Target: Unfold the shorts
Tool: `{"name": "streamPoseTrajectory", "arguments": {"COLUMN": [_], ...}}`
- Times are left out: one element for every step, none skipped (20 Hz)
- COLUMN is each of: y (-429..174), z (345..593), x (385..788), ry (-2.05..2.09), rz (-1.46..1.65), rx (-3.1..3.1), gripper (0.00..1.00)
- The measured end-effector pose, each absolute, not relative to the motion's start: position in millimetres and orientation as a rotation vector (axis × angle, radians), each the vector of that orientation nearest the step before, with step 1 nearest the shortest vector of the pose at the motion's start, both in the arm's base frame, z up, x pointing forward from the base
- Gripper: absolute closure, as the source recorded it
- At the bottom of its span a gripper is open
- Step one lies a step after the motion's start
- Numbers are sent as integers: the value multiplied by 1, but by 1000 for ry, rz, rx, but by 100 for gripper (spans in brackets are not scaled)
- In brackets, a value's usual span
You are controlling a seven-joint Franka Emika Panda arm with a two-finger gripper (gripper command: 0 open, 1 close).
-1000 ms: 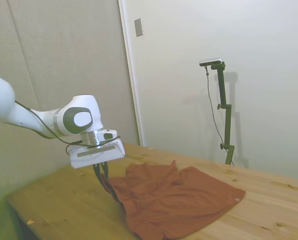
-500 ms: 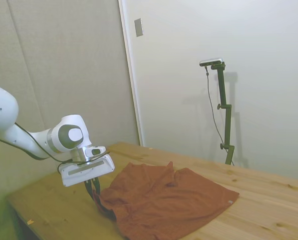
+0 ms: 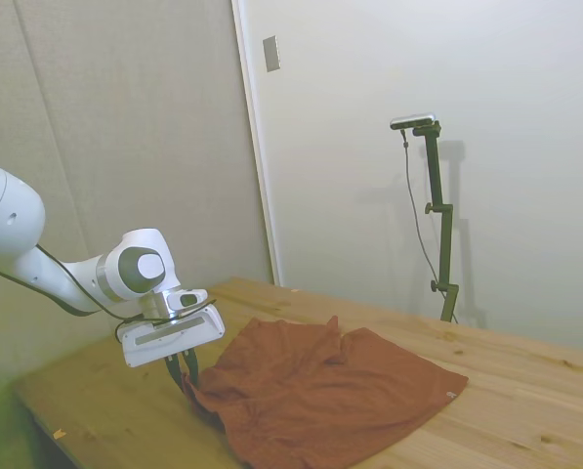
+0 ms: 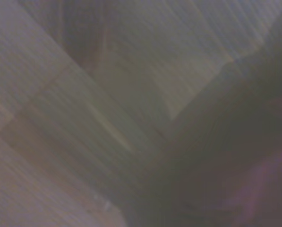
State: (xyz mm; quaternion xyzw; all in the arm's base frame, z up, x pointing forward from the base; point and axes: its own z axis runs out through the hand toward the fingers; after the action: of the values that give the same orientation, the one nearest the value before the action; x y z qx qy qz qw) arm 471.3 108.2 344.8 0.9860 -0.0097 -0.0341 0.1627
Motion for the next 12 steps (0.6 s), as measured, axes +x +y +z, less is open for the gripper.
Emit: {"name": "streamPoseTrajectory", "arguments": {"y": [110,111,113,115,117,119,120,120,121,123,124,126], "z": [344,344,344,345,345,345,345,346,347,349,352,357], "x": [471,470,470,469,468,468,468,468,468,468,469,469], "ry": [-23,-18,-13,-7,0,4,7,9,11,12,13,13], "rz": [-98,-97,-96,-95,-93,-92,-91,-89,-85,-77,-68,-55], "rx": [2813,2812,2812,2812,2812,2812,2812,2812,2813,2815,2818,2822], "gripper": [0,0,0,0,0,0,0,0,0,0,0,0]}}
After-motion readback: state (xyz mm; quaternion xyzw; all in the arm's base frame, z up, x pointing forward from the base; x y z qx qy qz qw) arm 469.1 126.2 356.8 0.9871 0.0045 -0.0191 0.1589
